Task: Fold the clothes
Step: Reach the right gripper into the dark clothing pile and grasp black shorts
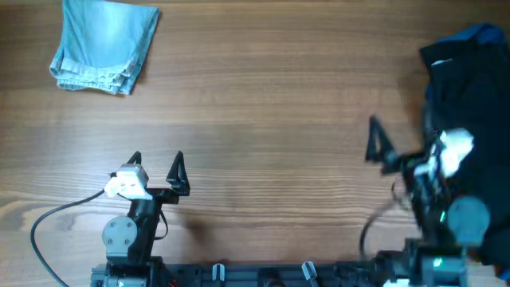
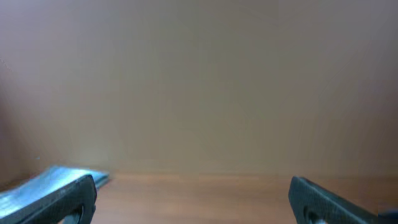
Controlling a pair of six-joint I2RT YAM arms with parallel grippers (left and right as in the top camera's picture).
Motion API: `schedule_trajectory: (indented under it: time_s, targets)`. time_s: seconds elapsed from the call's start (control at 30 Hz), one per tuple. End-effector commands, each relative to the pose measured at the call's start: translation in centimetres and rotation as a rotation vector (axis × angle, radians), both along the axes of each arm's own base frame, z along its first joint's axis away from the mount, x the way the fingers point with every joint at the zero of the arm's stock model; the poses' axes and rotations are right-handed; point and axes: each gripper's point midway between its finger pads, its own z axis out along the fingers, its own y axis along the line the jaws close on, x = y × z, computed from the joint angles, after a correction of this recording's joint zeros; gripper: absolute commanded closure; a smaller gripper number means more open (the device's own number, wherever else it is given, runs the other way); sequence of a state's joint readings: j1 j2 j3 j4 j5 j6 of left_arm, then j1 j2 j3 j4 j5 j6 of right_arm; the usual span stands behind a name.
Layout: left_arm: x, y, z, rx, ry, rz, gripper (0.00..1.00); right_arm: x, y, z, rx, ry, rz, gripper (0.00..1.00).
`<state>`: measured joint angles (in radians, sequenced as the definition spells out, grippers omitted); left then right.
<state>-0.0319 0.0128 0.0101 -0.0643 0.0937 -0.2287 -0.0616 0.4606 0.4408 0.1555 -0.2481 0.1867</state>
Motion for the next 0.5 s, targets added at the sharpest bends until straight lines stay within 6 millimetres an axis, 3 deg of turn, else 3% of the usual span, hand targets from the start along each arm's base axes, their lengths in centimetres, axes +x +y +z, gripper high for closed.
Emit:
schedule_trajectory:
  time_s: [0.0,0.07,0.17,0.3,0.47]
  targets:
    - [0.0,0.1,-0.3,0.02,0.003,0.007,0.0,5.4,-4.6,0.6,-0.034,0.175,-0.25,0.0]
    - [0.0,0.1,-0.3,0.02,0.003,0.007,0.0,9.1,-6.5,-0.2,-0.077,0.336,-0.305,0.0]
    - [0.0,0.1,-0.3,0.02,0.003,0.007,0.0,13.0,-9.1,-1.7,-0.144,0.552,-0.338,0.0]
    - [0.0,0.1,-0.3,0.02,0.003,0.007,0.0,18.1,-14.9,-5.5,-0.116,0.797,-0.415,0.0]
    - [0.0,0.1,-0.3,0.02,0.003,0.007,0.0,20.6,-17.8,-9.9,-0.197,0.868,-0.428,0.0]
